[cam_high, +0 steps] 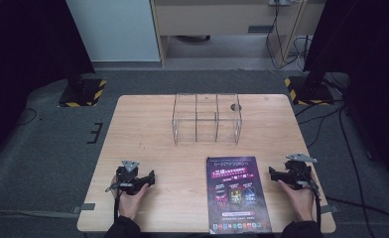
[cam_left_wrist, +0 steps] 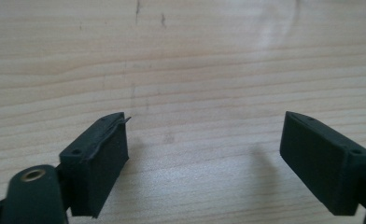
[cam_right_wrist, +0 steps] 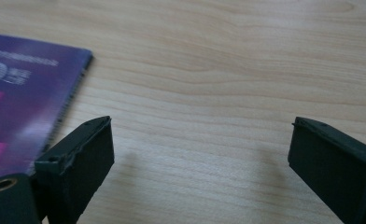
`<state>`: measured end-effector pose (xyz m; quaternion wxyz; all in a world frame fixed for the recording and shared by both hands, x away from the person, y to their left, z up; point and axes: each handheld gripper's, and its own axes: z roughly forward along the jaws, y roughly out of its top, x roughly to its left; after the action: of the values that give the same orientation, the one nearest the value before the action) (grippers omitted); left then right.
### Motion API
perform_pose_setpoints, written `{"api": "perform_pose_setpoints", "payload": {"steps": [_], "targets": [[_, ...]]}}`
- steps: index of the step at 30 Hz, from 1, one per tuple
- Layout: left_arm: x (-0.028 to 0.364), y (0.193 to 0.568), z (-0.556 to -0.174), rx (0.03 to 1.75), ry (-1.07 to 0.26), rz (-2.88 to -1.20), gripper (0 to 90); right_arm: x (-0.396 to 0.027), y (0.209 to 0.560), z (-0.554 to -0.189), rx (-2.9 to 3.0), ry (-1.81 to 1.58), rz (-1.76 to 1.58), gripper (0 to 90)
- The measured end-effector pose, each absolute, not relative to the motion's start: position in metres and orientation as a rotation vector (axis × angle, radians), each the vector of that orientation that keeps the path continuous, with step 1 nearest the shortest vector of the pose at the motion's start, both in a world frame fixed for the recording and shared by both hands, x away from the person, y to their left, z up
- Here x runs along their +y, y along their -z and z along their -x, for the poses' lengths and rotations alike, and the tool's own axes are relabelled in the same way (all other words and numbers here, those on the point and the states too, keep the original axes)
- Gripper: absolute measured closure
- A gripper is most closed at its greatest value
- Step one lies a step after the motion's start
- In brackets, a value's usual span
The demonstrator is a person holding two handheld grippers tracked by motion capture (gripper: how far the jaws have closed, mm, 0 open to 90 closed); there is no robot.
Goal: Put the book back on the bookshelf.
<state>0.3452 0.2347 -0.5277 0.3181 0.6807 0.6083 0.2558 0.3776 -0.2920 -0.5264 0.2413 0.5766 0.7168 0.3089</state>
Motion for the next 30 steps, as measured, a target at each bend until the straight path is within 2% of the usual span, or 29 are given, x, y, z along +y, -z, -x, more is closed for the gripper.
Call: {"api": "perform_pose_setpoints", "payload": {"steps": [12, 30], "targets": [[0.22, 0.512, -0.333, 1.508, -0.645, -1.734, 21.4, -0.292, 0.513, -0.359, 1.992, -0.969, -1.537, 10.0], [0.192, 0.495, -0.322, 1.429, -0.58, -1.688, 24.4, -0.284, 0.504, -0.341, 2.027, -1.051, -1.487, 12.3]]}}
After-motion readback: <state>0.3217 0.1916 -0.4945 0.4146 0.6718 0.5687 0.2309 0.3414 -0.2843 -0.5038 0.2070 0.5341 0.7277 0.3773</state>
